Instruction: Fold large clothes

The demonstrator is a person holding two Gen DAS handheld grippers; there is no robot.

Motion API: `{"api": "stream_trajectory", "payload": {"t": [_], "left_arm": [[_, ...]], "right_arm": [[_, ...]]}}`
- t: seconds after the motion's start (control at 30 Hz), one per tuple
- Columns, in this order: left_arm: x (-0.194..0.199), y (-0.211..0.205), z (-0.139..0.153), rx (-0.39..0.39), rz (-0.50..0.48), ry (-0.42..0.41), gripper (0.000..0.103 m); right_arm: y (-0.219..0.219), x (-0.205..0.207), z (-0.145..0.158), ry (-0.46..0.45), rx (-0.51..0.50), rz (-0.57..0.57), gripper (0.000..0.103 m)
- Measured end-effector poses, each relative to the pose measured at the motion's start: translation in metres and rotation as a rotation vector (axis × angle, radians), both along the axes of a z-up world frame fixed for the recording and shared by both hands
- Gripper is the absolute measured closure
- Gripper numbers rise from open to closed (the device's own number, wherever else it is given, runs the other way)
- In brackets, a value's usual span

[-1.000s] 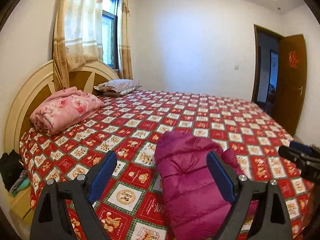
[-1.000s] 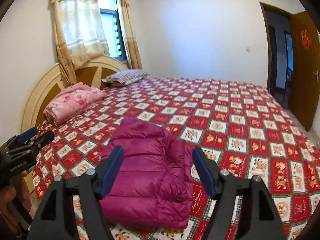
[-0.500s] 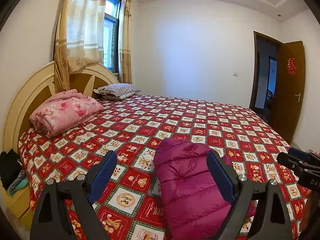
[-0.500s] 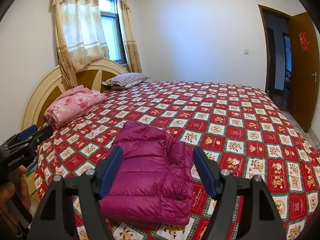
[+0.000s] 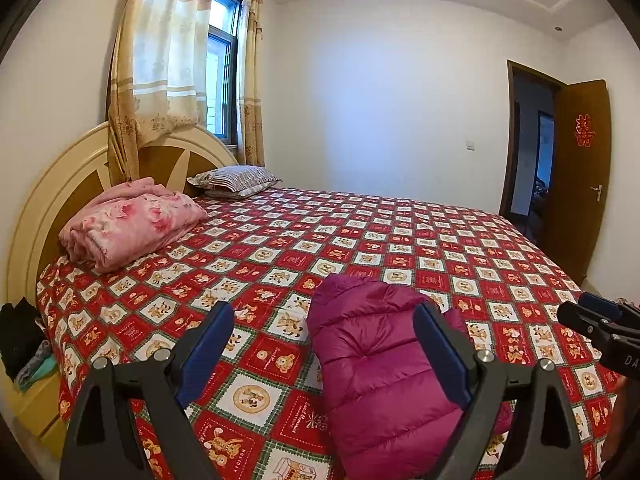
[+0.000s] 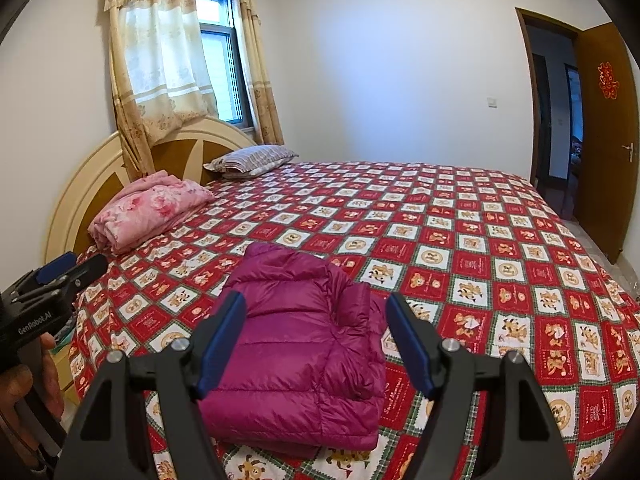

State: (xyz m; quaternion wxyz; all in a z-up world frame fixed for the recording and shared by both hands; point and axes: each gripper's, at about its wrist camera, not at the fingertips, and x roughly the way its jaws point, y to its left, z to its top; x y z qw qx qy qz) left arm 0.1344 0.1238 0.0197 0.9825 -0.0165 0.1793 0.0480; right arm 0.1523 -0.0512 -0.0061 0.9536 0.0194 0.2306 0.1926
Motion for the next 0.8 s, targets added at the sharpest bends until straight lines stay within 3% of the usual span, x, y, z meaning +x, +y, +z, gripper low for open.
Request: {"api": "stream_trajectory", "payload": {"t": [0.8], "left_arm": [[0.0004, 0.0007, -0.0027, 0.0, 0.002, 0.015, 0.012]], "right_arm": [[0.0026, -0.0023, -0.0058, 0.006, 0.002, -0.004, 0.028]]}}
